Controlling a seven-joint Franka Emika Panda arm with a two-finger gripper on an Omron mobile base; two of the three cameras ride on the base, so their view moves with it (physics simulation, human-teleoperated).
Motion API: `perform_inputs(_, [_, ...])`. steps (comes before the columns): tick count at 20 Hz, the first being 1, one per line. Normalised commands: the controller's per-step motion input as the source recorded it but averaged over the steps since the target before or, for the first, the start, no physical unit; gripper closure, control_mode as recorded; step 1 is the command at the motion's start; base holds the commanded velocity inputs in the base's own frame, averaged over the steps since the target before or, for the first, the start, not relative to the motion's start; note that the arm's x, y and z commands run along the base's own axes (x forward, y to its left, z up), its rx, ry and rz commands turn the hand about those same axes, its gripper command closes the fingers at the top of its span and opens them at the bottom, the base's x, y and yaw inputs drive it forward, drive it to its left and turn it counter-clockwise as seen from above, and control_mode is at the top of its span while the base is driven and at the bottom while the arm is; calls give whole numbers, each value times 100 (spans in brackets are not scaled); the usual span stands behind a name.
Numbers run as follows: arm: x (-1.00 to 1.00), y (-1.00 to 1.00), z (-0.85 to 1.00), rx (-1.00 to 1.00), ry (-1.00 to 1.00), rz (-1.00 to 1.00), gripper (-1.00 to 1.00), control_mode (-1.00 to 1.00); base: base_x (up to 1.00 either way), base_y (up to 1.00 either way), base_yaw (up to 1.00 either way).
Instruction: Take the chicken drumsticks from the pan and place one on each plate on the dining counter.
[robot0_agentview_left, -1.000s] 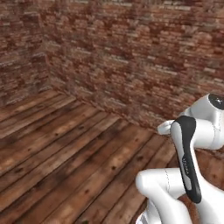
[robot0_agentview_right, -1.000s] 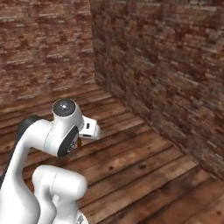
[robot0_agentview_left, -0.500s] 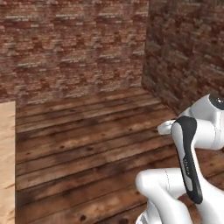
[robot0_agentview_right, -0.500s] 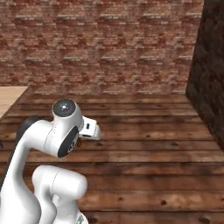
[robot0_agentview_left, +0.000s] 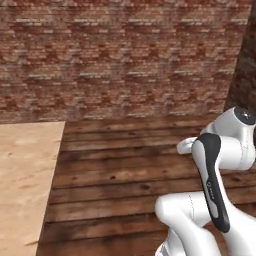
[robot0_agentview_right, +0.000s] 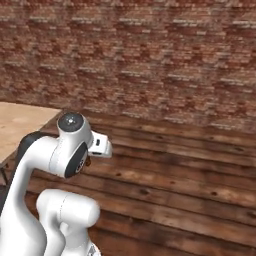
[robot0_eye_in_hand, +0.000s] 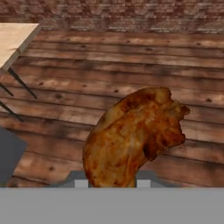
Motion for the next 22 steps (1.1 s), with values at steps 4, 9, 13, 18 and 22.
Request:
perform_inputs(4, [0, 0, 0, 0, 0, 0, 100, 100, 100, 0, 20])
perform_inputs(9, [0, 0, 0, 0, 0, 0, 100, 100, 100, 0, 14])
perform_inputs(13, [0, 0, 0, 0, 0, 0, 100, 100, 100, 0, 16])
perform_inputs(18, [0, 0, 0, 0, 0, 0, 100, 100, 100, 0, 17])
perform_inputs(22, [0, 0, 0, 0, 0, 0, 100, 100, 100, 0, 19])
